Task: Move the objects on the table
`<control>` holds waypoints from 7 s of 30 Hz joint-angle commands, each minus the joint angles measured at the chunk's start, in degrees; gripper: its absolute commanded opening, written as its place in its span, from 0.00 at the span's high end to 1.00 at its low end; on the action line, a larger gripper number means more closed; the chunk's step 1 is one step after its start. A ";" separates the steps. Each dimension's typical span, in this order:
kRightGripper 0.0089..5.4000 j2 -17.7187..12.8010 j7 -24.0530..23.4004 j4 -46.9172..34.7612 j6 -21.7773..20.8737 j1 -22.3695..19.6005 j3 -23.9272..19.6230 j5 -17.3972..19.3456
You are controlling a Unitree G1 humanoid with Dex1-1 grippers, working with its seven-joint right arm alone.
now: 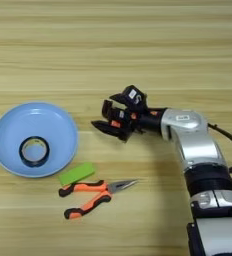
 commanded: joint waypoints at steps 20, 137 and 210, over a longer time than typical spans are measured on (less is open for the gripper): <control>0.01 -3.74 -2.87 15.88 -9.84 -10.68 -2.36 -4.22; 0.31 1.91 -0.46 -28.55 11.48 -1.12 5.09 -4.55; 0.32 10.35 3.53 -24.33 10.53 -8.51 22.06 -11.04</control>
